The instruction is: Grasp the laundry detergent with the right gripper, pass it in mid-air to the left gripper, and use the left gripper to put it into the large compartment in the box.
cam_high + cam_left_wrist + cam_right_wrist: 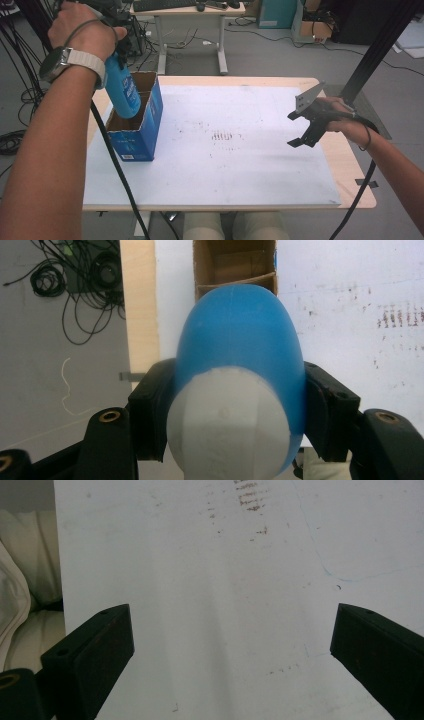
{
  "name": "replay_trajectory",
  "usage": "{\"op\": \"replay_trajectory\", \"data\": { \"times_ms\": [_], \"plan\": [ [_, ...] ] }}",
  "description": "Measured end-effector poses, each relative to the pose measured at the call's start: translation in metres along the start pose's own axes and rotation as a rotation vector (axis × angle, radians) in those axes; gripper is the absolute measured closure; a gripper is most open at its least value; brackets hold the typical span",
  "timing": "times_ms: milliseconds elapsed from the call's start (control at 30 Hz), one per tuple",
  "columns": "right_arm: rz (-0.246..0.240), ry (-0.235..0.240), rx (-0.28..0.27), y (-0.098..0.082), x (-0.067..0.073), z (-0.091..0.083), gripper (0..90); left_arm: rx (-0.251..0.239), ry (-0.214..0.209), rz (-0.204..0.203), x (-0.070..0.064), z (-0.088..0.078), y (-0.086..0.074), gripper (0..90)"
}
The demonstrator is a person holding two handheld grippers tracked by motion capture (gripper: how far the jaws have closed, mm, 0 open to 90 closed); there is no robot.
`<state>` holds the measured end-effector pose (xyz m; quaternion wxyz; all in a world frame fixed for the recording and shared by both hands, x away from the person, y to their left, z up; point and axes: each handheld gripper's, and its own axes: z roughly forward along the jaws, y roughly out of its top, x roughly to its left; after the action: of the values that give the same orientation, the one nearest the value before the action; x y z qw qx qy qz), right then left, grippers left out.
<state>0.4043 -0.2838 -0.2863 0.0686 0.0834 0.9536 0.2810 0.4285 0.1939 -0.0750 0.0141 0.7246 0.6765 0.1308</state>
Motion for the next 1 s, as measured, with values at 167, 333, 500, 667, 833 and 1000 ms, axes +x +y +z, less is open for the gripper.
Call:
{"op": "replay_trajectory", "data": {
  "times_ms": [167,333,500,667,833,1000],
  "plan": [
    [0.016,0.003,0.001,-0.002,0.0,0.001,3.8,0.006,0.0,0.004,-0.002,0.012,0.002,38.3],
    [0.044,0.005,0.018,-0.003,0.002,0.001,3.9,0.011,0.0,0.005,-0.003,0.023,0.004,38.3],
    [0.072,0.002,0.034,-0.004,0.003,-0.001,3.8,0.014,0.004,0.009,-0.003,0.029,0.006,38.3],
    [0.023,0.003,0.003,-0.004,-0.002,0.003,3.8,0.014,0.008,0.01,-0.002,0.032,0.007,38.3],
    [0.02,0.008,0.003,-0.004,-0.002,0.004,3.9,0.017,0.009,0.012,-0.001,0.035,0.007,38.3],
    [0.025,0.007,0.002,-0.004,-0.002,0.004,3.8,0.013,0.011,0.012,0.0,0.037,0.007,38.3]
  ]
}}
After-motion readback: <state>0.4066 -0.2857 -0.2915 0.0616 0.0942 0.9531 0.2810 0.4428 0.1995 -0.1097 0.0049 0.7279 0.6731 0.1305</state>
